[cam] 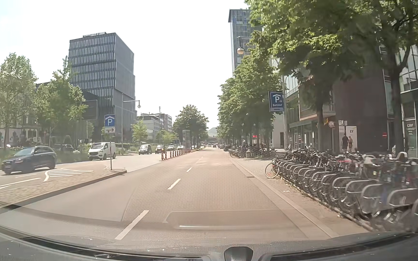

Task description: Follow the waypoints while adhering to traffic rules and regulations

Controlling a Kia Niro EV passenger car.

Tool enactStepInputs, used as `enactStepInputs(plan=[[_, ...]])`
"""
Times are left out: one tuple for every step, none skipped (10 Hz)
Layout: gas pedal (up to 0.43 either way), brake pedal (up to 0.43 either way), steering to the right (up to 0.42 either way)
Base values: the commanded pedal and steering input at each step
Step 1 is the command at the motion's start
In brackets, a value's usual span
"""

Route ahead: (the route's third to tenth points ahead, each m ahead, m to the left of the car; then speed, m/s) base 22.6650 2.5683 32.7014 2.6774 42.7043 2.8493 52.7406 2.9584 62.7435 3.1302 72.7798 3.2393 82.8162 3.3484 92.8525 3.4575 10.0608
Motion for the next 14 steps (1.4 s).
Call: enactStepInputs(plan=[[0.118,0.000,0.001],[0.118,0.000,0.000],[0.118,0.000,0.000],[0.118,0.000,0.000],[0.118,0.000,-0.001],[0.110,0.000,-0.002],[0.110,0.000,-0.002],[0.110,0.000,-0.003],[0.110,0.000,-0.003],[0.110,0.000,-0.004],[0.110,0.000,-0.004],[0.110,0.000,-0.004],[0.110,0.000,-0.004],[0.110,0.000,-0.004]])
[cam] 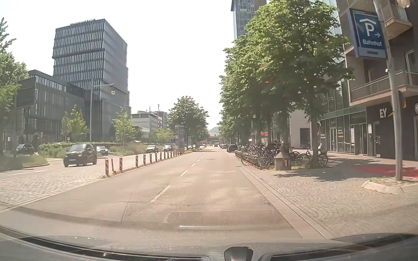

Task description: Follow the waypoints while adhering to traffic rules and regulations

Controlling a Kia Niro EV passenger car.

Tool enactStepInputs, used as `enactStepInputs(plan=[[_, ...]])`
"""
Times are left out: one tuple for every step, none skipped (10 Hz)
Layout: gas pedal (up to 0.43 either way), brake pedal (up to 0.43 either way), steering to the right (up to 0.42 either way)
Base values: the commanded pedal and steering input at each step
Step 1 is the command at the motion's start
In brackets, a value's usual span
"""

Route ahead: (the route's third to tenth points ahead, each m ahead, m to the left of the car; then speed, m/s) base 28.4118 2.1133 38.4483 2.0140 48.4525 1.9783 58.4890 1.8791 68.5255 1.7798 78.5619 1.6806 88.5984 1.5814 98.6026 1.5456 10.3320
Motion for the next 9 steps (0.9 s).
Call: enactStepInputs(plan=[[0.110,0.000,-0.003],[0.110,0.000,-0.004],[0.110,0.000,-0.004],[0.110,0.000,-0.004],[0.110,0.000,-0.003],[0.098,0.000,-0.003],[0.098,0.000,-0.003],[0.098,0.000,-0.003],[0.098,0.000,-0.003]])
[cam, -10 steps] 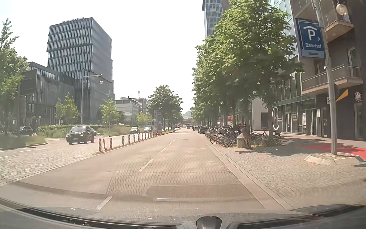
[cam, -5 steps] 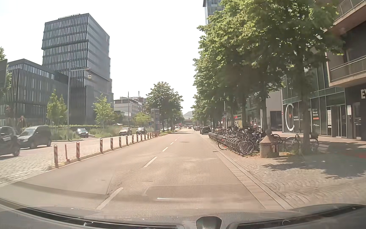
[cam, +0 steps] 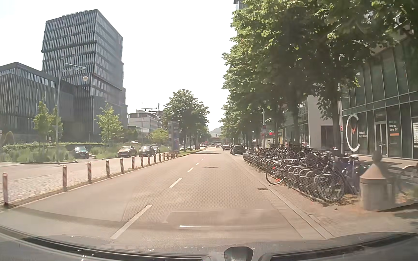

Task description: Follow the waypoints while adhering to traffic rules and regulations

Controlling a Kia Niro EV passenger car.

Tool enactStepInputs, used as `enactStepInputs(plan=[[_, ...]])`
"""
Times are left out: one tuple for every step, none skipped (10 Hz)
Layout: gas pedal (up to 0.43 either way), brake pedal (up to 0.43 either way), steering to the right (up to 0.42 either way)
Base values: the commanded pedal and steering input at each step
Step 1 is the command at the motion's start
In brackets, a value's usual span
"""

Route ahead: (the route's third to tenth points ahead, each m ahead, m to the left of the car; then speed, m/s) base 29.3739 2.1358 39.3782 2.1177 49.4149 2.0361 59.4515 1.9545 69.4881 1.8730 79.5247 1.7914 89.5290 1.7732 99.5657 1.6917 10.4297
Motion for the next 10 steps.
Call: enactStepInputs(plan=[[0.079,0.000,-0.003],[0.079,0.000,-0.003],[0.079,0.000,-0.003],[0.079,0.000,-0.003],[0.059,0.000,-0.003],[0.059,0.000,-0.003],[0.059,0.000,-0.003],[0.059,0.000,-0.003],[0.059,0.000,-0.003],[0.059,0.000,-0.003]])
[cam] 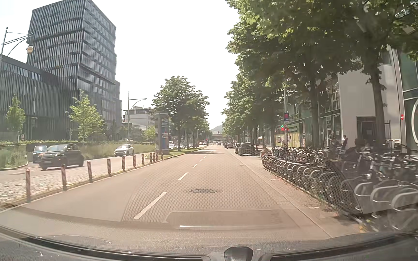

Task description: Follow the waypoints while adhering to traffic rules and regulations

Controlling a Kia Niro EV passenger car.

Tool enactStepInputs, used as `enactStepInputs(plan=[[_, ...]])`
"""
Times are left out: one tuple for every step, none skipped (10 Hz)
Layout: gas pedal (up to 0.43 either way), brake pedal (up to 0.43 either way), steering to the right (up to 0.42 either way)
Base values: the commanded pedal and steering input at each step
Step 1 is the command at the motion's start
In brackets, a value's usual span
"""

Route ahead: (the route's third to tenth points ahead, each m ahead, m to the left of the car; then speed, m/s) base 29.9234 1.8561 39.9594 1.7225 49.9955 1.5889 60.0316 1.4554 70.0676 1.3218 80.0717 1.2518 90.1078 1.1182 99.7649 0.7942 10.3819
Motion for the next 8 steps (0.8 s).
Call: enactStepInputs(plan=[[0.047,0.000,-0.003],[0.047,0.000,-0.003],[0.047,0.000,-0.003],[0.047,0.000,-0.003],[0.047,0.000,-0.003],[0.047,0.000,-0.003],[0.047,0.000,-0.003],[0.047,0.000,-0.002]])
